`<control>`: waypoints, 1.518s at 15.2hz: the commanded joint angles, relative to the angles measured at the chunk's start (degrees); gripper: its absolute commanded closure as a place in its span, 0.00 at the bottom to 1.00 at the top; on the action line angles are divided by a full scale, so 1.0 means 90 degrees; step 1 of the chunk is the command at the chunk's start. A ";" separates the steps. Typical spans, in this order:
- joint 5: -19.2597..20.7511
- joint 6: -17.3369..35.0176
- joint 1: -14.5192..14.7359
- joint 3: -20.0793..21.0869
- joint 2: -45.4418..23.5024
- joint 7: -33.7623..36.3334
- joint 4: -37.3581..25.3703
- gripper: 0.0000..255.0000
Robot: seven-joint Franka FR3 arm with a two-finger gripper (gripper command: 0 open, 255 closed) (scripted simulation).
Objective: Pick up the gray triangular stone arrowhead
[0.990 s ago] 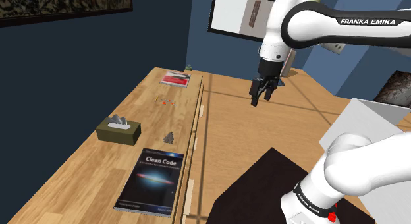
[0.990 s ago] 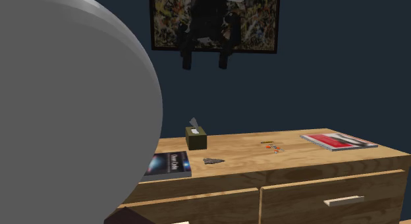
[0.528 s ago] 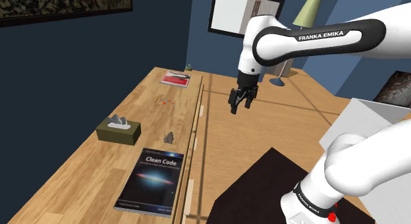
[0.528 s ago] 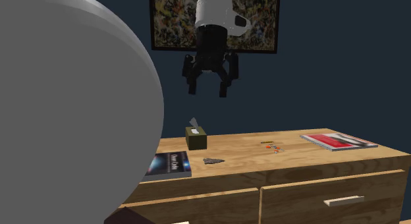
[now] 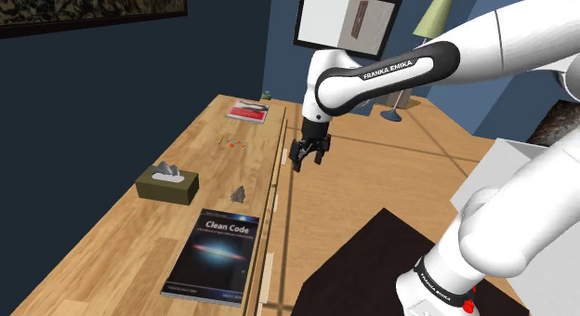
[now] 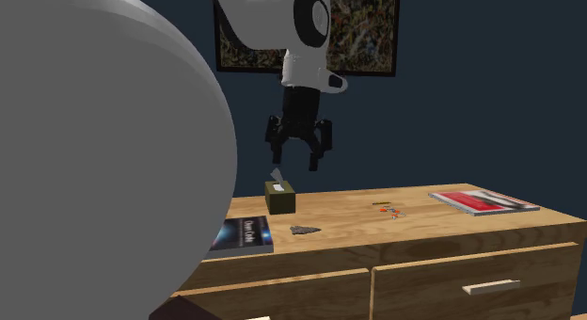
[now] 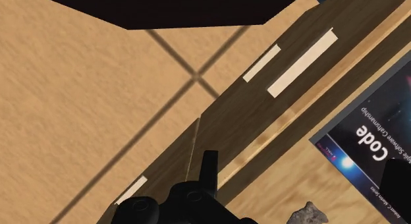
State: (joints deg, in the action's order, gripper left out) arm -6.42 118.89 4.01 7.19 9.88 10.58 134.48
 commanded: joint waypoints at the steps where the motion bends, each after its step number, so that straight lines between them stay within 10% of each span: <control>1: 0.0005 0.0354 0.0009 0.0031 -0.0501 0.0035 -0.0177 0.00; 23: 0.0359 0.1592 0.0613 0.0100 -0.5762 0.0772 -0.4468 0.00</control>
State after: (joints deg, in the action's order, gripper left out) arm -3.25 133.02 9.39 8.16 -40.43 17.49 95.74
